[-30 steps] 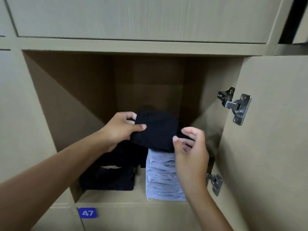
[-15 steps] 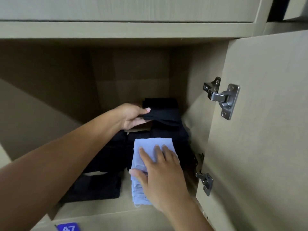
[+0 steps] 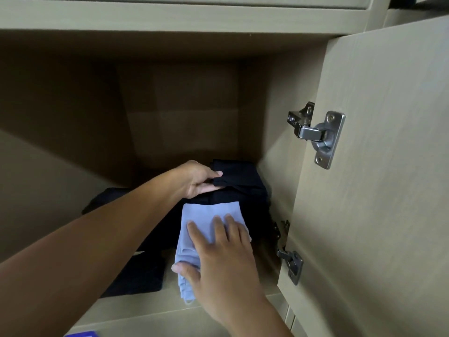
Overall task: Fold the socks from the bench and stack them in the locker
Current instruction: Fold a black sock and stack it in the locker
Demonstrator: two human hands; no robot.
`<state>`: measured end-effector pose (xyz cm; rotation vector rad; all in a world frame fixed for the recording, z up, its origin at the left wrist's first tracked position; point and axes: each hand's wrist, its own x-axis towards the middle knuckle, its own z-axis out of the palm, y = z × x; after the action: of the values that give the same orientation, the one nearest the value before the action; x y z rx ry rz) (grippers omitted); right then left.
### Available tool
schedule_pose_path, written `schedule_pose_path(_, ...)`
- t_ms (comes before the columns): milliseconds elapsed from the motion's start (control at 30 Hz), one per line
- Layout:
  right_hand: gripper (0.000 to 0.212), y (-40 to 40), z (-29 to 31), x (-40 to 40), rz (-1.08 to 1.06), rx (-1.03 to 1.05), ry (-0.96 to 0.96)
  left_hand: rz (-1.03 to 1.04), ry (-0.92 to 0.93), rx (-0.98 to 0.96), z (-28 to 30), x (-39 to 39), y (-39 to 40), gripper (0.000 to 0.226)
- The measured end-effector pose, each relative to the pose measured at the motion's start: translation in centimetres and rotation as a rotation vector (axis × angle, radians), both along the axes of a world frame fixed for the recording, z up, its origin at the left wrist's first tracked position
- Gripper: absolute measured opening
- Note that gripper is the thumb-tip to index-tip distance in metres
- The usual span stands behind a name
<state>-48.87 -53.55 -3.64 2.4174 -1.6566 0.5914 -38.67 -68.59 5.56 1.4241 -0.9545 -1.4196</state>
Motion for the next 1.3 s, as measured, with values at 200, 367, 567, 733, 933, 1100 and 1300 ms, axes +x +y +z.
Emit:
schedule_pose_path(200, 0.069, 0.0, -0.2, -0.2, -0.003, -0.027, 0.003, 0.015, -0.287, -0.026, -0.3, 0.0, -0.6, 0.035)
schedule_pose_path(367, 0.07, -0.1, -0.4, -0.1, -0.004, -0.033, 0.004, -0.07, -0.781, -0.067, 0.6, -0.2, -0.8, 0.038)
schedule_pose_path(567, 0.07, -0.2, -0.6, -0.1, -0.001, -0.038, 0.009, -0.152, -1.276, -0.486, 1.6, -0.5, -0.9, 0.034)
schedule_pose_path(733, 0.069, -0.3, -0.6, -0.1, -0.004, -0.04, 0.014, -0.667, -1.224, -0.584, 1.1, -1.9, -1.7, 0.045)
schedule_pose_path(933, 0.07, -0.4, -0.8, -0.2, 0.006, -0.052, -0.002, -0.76, -1.252, -0.509, -0.8, -3.3, -2.4, 0.05)
schedule_pose_path(1100, 0.069, -0.6, -1.0, -0.2, 0.004, -0.057, 0.002, -0.731, -1.187, -0.605, -0.3, -3.2, -2.2, 0.043)
schedule_pose_path(1300, 0.069, -0.8, -0.8, -0.1, -0.015, -0.073, -0.02, -0.812, -1.135, -0.682, 0.2, -3.0, -0.7, 0.034)
